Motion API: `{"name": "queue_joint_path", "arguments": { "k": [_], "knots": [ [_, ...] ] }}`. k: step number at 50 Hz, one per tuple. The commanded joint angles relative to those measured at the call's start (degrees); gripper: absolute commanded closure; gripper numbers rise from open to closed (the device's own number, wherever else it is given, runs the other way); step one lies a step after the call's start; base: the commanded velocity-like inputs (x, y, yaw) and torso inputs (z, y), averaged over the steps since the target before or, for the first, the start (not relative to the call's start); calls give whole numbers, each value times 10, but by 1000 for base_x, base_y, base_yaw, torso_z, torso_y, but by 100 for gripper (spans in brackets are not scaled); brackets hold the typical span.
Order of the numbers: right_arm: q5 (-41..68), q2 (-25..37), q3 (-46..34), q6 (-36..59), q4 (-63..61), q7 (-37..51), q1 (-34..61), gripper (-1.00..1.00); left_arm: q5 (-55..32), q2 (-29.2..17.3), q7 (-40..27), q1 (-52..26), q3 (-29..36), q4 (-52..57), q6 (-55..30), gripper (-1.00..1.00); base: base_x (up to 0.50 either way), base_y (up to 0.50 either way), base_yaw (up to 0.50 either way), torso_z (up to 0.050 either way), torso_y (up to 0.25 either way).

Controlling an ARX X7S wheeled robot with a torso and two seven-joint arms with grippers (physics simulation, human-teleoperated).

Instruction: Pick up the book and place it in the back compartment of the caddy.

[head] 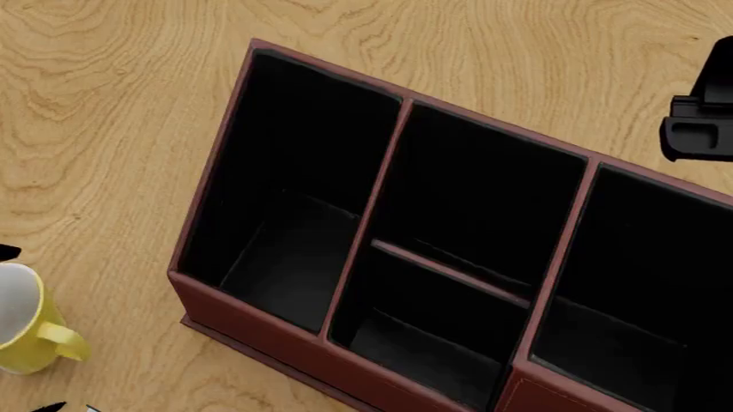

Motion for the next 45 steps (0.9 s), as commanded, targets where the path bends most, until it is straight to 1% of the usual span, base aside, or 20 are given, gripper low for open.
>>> {"name": "queue_joint_path", "arguments": {
  "k": [1,12,16,17,20,21,26,36,45],
  "knots": [
    [1,2,-8,0,2,3,5,-100,15,-25,43,1,23,19,16,-100,0,0,0,0,0],
    [11,7,-1,-1,0,7,5,-100,-8,-24,48,-9,28,37,4,-100,0,0,0,0,0],
    [12,8,3,-4,-1,7,-1,-100,-3,-28,58,-7,39,45,6,-100,0,0,0,0,0],
    [12,9,2,-4,-1,8,0,-100,12,-28,64,-12,53,49,2,-100,0,0,0,0,0],
    [12,9,2,-5,-1,8,0,-100,18,-25,67,-16,60,48,2,-100,0,0,0,0,0],
    [12,9,2,-6,-1,8,-2,-100,36,-21,76,-27,78,51,-3,-100,0,0,0,0,0],
    [9,9,5,-10,-1,7,-10,-100,50,-14,87,-41,101,54,-12,-100,0,0,0,0,0],
    [8,10,4,-15,1,7,-15,-100,109,-20,104,-34,151,52,5,-100,0,0,0,0,0],
    [9,13,4,-17,1,9,-15,-100,150,-6,117,-43,192,40,10,-100,0,0,0,0,0]
  ]
}}
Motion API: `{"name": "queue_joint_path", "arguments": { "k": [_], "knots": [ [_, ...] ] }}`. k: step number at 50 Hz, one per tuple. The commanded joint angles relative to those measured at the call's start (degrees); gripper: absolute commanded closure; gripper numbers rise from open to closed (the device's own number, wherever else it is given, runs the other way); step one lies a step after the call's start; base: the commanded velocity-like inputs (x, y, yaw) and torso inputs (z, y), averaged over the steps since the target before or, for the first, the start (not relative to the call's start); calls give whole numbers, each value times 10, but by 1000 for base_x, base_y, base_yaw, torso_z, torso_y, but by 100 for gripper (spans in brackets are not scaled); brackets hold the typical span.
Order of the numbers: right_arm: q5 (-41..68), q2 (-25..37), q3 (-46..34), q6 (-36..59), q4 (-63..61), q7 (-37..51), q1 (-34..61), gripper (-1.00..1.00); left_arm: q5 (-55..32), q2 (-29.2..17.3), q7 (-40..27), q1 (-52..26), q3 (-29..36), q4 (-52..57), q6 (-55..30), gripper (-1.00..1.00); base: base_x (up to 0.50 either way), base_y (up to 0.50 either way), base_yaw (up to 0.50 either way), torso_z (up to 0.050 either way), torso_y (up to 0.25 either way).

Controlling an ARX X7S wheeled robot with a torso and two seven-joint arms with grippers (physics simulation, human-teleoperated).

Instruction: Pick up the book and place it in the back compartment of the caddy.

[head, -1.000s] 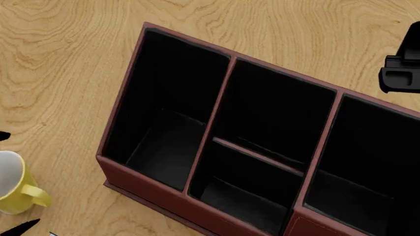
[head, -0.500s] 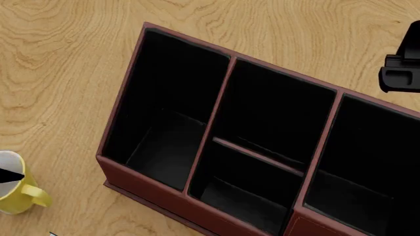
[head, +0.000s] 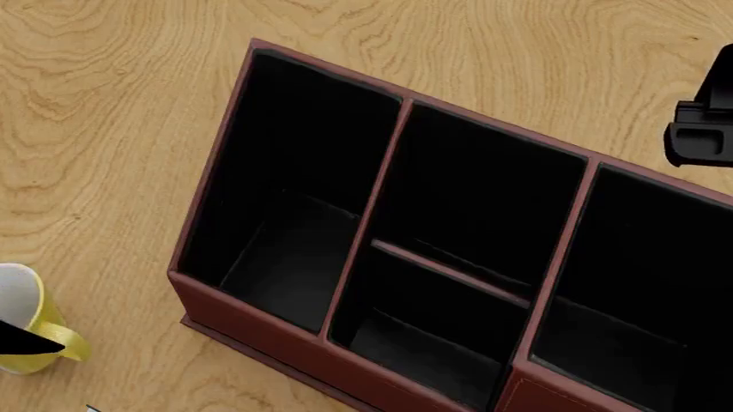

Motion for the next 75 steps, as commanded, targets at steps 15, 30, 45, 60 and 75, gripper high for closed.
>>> {"name": "queue_joint_path", "arguments": {
  "k": [15,30,45,60,75],
  "knots": [
    [1,7,-2,-7,4,3,-3,-100,109,35,33,-9,108,-41,35,-100,0,0,0,0,0],
    [-11,6,-11,-15,10,0,-6,-100,146,60,48,-16,154,-66,44,-100,0,0,0,0,0],
    [-14,8,-8,-23,12,-1,-17,-100,186,63,62,-8,197,-89,80,-100,0,0,0,0,0],
    [-16,11,-8,-27,13,0,-22,-100,219,81,72,-8,230,-121,106,-100,0,0,0,0,0],
    [-14,15,-5,-30,13,1,-25,-100,247,107,83,-14,262,-152,122,-100,0,0,0,0,0]
  ]
}}
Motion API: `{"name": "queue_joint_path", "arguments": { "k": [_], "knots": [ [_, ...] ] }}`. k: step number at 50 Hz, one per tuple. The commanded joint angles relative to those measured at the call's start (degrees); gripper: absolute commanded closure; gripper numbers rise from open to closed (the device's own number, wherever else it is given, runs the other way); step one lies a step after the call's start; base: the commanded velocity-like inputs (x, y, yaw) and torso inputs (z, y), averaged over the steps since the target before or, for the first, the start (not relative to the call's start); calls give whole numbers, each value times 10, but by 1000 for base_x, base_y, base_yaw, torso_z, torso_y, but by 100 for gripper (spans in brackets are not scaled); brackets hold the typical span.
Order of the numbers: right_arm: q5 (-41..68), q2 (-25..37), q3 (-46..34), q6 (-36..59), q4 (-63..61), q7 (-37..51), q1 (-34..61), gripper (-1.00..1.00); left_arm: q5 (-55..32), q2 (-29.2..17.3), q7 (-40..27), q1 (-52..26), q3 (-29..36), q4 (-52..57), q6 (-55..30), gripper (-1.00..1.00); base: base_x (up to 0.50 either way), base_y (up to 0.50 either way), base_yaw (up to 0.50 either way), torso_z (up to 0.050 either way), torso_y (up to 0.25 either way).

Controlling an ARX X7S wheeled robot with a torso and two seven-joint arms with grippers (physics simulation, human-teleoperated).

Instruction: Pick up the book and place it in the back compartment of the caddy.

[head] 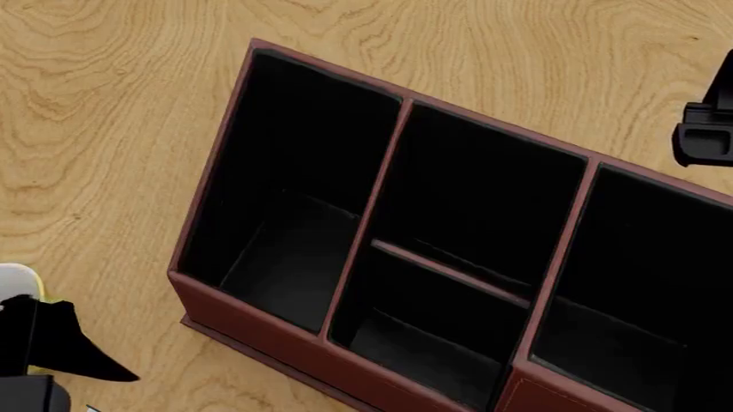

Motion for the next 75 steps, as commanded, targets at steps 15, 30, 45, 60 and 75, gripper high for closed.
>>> {"name": "queue_joint_path", "arguments": {
  "k": [15,30,45,60,75],
  "knots": [
    [-3,4,7,-9,1,1,-14,-100,39,34,12,2,50,-43,30,-100,0,0,0,0,0],
    [-5,7,4,-12,4,0,-15,-100,52,44,18,-1,65,-61,40,-100,0,0,0,0,0],
    [-13,6,-4,-18,11,-2,-15,-100,83,61,29,-8,94,-101,67,-100,0,0,0,0,0],
    [-11,7,4,-24,11,-2,-25,-100,95,77,32,-6,111,-126,79,-100,0,0,0,0,0],
    [-9,11,10,-27,10,-1,-31,-100,109,84,32,0,129,-148,100,-100,0,0,0,0,0]
  ]
}}
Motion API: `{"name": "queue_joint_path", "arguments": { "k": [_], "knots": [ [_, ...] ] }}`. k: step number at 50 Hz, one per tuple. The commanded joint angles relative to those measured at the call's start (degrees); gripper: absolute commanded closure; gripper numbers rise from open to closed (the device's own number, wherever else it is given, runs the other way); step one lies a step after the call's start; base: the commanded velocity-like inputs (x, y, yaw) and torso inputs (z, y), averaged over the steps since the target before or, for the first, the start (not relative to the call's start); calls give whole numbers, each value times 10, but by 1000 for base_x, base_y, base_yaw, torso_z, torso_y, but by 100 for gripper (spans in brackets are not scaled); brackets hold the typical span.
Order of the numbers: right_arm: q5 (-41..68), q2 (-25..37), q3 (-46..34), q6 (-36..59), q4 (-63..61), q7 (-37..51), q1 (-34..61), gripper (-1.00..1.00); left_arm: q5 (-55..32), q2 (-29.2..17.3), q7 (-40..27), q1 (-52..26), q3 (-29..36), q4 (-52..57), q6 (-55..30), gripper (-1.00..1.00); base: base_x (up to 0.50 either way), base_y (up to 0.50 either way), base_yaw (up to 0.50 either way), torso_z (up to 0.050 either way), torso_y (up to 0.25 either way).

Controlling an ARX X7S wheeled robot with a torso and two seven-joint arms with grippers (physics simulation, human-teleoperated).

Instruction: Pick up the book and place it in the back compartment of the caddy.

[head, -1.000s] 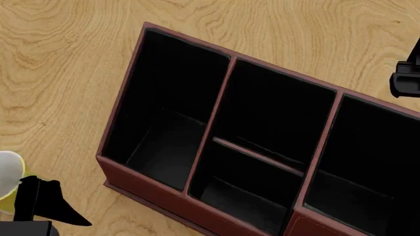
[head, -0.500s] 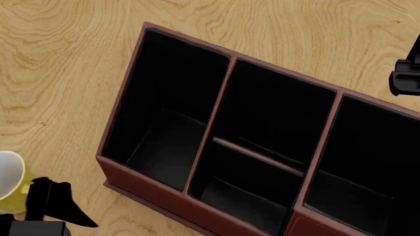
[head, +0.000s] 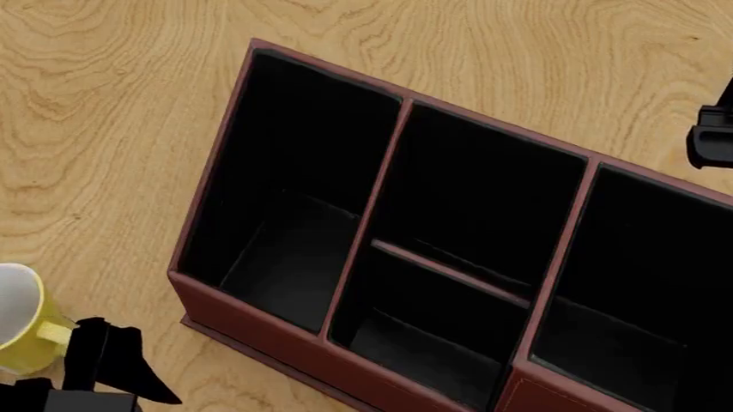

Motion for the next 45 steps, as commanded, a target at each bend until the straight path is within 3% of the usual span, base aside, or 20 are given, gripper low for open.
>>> {"name": "queue_joint_path", "arguments": {
  "k": [1,13,14,45],
  "knots": [
    [1,3,4,-2,0,1,-6,-100,6,5,1,3,9,-13,10,-100,0,0,0,0,0],
    [0,3,3,-4,0,2,-8,-100,2,3,-1,5,8,-9,5,-100,0,0,0,0,0],
    [0,4,2,-4,0,2,-8,-100,2,3,-4,6,6,-10,9,100,0,0,0,0,0],
    [15,13,26,-8,-10,10,-27,-100,-15,-11,-11,1,-17,23,25,100,0,0,-1,0,0]
  ]
}}
